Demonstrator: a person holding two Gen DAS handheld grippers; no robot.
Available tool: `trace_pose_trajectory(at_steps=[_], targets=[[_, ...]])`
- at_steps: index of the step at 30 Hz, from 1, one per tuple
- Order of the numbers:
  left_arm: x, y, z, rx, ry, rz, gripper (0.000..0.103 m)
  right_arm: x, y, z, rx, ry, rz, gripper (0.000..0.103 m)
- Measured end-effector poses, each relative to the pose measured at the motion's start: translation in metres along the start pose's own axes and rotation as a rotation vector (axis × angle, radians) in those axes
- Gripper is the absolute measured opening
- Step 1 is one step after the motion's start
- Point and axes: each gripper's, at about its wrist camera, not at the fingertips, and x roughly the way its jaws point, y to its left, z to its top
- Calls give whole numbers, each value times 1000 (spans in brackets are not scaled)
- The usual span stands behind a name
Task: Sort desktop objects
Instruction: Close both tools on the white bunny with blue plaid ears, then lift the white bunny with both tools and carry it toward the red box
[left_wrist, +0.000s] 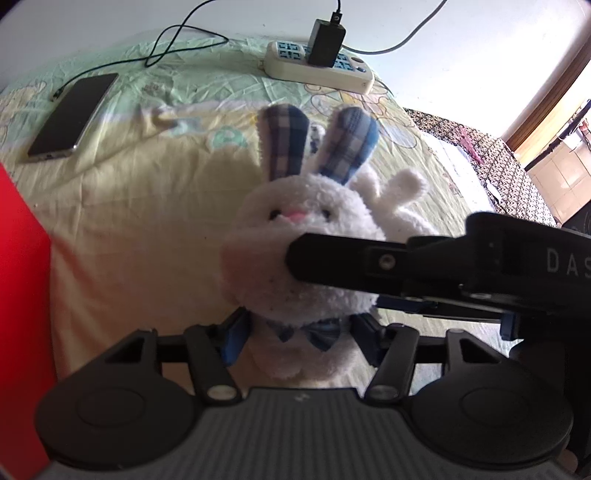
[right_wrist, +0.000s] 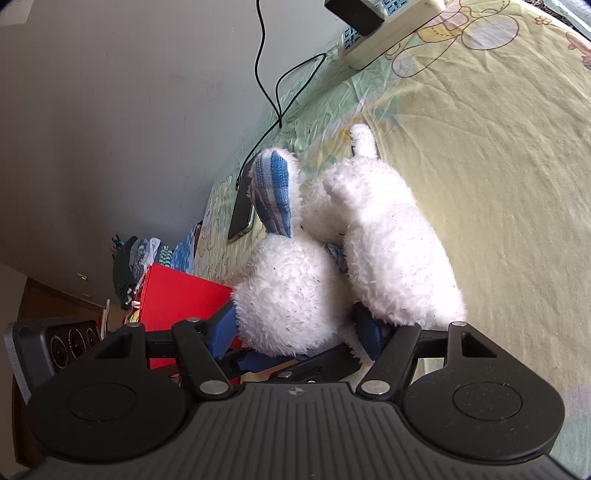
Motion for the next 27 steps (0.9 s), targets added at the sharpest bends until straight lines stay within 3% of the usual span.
trace_pose_trajectory(at_steps=[10, 16, 27], targets=[[-27, -21, -20, 87, -5, 31, 57, -19, 12, -16, -56, 62, 3, 69], [-41, -17, -39, 53, 1, 32, 57, -21, 26, -29, -102, 110, -12, 69], [-97, -8, -63, 6, -122, 65, 57, -29, 69, -47, -240, 93, 52, 69]])
